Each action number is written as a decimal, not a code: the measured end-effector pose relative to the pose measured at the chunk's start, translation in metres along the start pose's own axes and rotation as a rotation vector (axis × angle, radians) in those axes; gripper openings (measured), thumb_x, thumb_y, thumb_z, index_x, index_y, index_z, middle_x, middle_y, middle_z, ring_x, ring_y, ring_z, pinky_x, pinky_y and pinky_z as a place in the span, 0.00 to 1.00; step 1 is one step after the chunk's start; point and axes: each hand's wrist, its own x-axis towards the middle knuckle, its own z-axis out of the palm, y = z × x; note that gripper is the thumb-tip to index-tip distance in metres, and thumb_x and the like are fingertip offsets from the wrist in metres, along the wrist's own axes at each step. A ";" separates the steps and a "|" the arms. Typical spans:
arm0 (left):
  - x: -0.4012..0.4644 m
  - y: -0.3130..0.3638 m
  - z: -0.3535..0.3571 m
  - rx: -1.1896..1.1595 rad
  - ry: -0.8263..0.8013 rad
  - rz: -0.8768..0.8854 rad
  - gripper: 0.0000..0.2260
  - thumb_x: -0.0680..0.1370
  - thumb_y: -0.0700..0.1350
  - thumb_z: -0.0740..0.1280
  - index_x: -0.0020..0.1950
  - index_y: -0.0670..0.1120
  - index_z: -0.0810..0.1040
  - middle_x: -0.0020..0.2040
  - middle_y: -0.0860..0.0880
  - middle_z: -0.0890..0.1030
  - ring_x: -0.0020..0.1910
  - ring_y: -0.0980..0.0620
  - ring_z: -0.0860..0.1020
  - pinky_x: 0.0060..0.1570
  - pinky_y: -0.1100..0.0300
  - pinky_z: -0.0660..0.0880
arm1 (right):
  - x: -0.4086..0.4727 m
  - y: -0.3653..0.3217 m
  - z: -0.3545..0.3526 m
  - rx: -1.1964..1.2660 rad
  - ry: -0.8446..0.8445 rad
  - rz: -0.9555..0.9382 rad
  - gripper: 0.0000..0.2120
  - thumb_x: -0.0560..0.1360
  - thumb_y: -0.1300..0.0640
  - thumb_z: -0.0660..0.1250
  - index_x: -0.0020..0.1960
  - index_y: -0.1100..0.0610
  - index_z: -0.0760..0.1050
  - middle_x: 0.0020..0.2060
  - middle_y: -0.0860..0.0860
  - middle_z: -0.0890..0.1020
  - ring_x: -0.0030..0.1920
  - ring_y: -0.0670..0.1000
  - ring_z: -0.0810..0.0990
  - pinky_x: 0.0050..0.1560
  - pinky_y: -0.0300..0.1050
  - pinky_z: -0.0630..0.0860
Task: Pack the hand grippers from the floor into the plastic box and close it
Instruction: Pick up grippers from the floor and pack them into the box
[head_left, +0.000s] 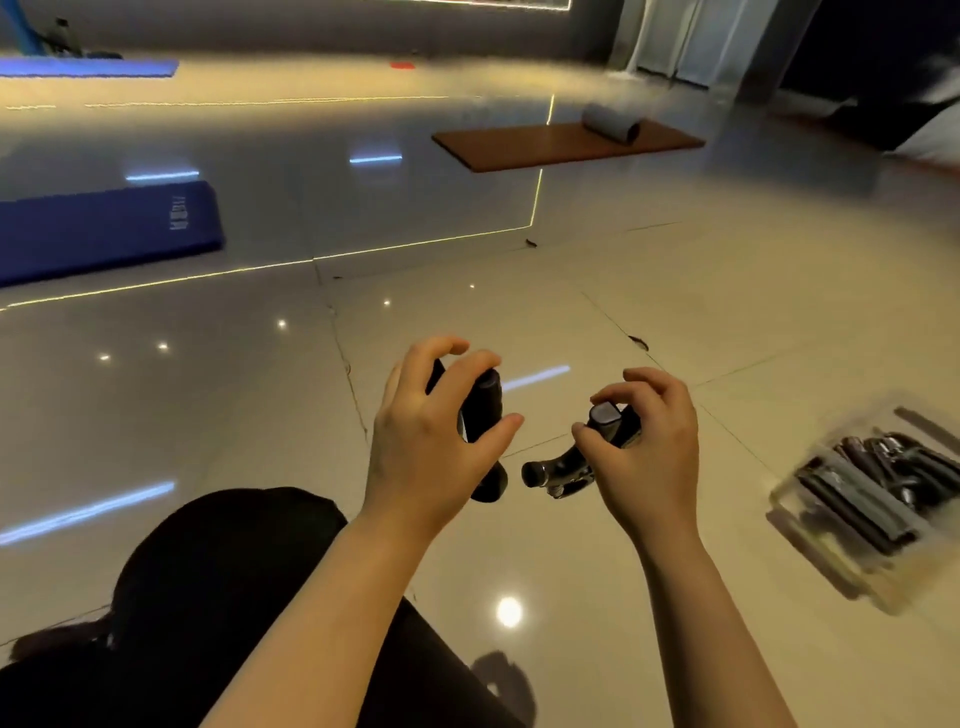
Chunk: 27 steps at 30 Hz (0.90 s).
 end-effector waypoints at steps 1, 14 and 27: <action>0.005 0.007 0.010 -0.028 -0.008 0.014 0.21 0.68 0.52 0.73 0.58 0.51 0.72 0.58 0.49 0.71 0.53 0.49 0.73 0.47 0.56 0.78 | 0.000 0.004 -0.012 -0.017 0.032 0.012 0.12 0.65 0.64 0.74 0.43 0.51 0.76 0.55 0.45 0.71 0.58 0.52 0.71 0.50 0.36 0.67; 0.005 0.095 0.091 -0.309 -0.169 0.151 0.22 0.65 0.47 0.77 0.56 0.49 0.76 0.55 0.50 0.73 0.50 0.50 0.73 0.46 0.59 0.73 | -0.041 0.053 -0.127 -0.229 0.404 0.217 0.12 0.67 0.62 0.75 0.45 0.51 0.76 0.58 0.44 0.67 0.62 0.46 0.68 0.53 0.28 0.64; -0.076 0.202 0.129 -0.429 -0.408 0.238 0.22 0.65 0.49 0.77 0.57 0.48 0.77 0.53 0.50 0.75 0.51 0.49 0.73 0.46 0.61 0.68 | -0.145 0.068 -0.255 -0.460 0.506 0.298 0.11 0.67 0.58 0.76 0.48 0.52 0.79 0.54 0.43 0.69 0.56 0.47 0.68 0.50 0.31 0.64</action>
